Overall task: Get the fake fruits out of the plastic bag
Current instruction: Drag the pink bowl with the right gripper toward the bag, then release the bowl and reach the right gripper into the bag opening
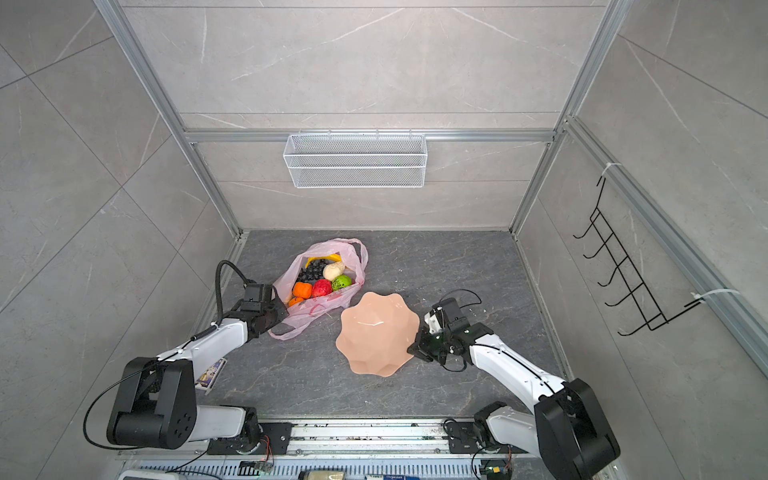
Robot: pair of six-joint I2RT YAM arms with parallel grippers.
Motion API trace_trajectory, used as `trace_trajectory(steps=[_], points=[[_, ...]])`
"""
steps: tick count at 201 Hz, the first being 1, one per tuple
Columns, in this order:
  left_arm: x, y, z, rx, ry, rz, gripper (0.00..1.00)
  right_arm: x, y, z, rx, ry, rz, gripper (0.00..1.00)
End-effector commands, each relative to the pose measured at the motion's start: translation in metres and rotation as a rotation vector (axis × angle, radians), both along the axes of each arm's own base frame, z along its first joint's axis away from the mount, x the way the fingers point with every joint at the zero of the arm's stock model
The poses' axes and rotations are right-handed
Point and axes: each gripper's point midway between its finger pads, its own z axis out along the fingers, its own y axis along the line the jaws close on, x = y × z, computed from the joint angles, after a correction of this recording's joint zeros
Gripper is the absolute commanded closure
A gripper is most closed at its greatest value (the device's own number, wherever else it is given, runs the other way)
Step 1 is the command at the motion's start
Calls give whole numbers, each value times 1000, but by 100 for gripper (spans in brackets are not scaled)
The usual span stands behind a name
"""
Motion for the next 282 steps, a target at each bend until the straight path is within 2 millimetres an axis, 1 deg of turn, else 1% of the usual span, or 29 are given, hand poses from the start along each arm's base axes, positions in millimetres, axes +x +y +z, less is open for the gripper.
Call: trace_trajectory(steps=[1, 16, 32, 54, 75, 94, 111, 127, 135, 145, 158, 172, 183, 205, 226, 227, 231, 242, 256, 263, 268, 282], points=[[6, 3, 9, 22, -39, 6, 100, 5, 9, 0, 18, -9, 7, 100], [6, 3, 9, 21, -38, 6, 100, 6, 9, -4, 11, -1, 9, 100], [6, 3, 9, 19, -38, 4, 100, 8, 9, -7, -2, -1, 10, 92], [6, 1, 9, 9, -40, -1, 100, 11, 4, -7, -49, -9, 10, 71], [3, 0, 10, -5, -40, 3, 100, 15, -3, -3, -102, -34, 10, 50], [-3, 0, 8, -25, -42, 31, 100, 24, -13, 9, -175, -88, 1, 37], [-13, -2, 4, -52, -35, 50, 100, 38, -29, 25, -283, -154, -24, 28], [-24, -6, -3, -69, -21, 52, 100, 53, -37, 43, -360, -226, -38, 25], [-30, -7, -6, -75, -12, 58, 100, 61, -37, 52, -390, -264, -41, 24], [-38, -9, -9, -88, -7, 66, 100, 70, -33, 63, -415, -310, -34, 24], [-48, -10, -13, -93, -4, 72, 100, 83, -20, 78, -433, -370, -20, 24], [-59, -12, -14, -88, -7, 76, 100, 97, 5, 92, -419, -429, 2, 25], [-65, -14, -13, -85, -12, 74, 100, 107, 30, 100, -395, -472, 26, 26], [-70, -18, -7, -89, -25, 57, 100, 125, 85, 105, -354, -510, 86, 28], [-62, -23, 3, -81, -47, 6, 100, 138, 132, 102, -289, -516, 131, 29], [-62, -24, 3, -81, -47, 1, 100, 138, 134, 99, -288, -512, 135, 29], [-59, -26, 4, -82, -48, -16, 100, 141, 142, 103, -269, -521, 140, 29], [-52, -34, 5, -82, -52, -77, 100, 149, 160, 100, -245, -513, 156, 30], [-46, -43, 4, -80, -42, -142, 100, 159, 177, 94, -247, -511, 176, 30], [-44, -44, 2, -71, -31, -153, 100, 164, 184, 91, -254, -511, 183, 31], [-43, -44, 1, -66, -27, -158, 100, 168, 188, 85, -264, -505, 190, 31], [-42, -45, -1, -59, -21, -162, 100, 176, 199, 76, -287, -502, 205, 31]])
